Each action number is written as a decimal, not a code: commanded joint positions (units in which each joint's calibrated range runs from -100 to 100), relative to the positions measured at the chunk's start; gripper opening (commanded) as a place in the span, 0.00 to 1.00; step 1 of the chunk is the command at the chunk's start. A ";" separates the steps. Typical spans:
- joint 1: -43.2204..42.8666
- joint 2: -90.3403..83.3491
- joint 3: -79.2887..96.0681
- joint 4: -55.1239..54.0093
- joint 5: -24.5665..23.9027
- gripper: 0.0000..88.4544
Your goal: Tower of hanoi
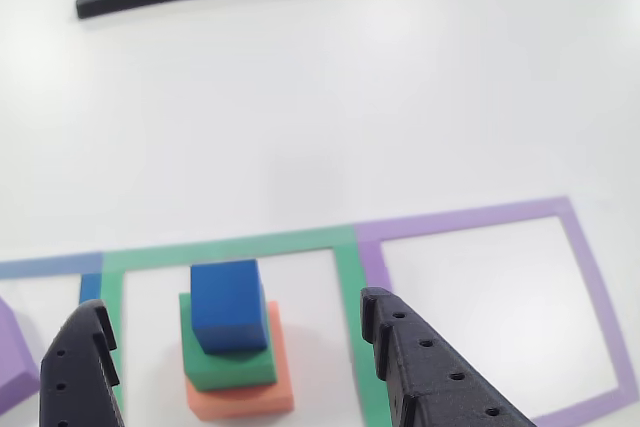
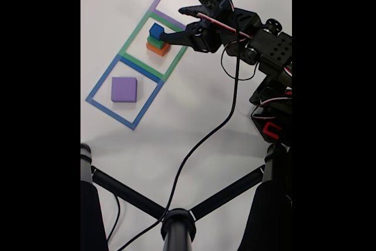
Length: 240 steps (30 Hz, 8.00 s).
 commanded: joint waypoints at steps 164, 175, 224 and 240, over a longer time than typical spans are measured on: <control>-25.43 10.30 -21.41 12.04 0.00 0.00; -28.10 30.10 -9.05 -27.70 0.00 0.00; -28.86 72.80 -14.05 -70.35 0.00 0.14; -27.56 63.91 -14.23 -65.25 0.00 0.29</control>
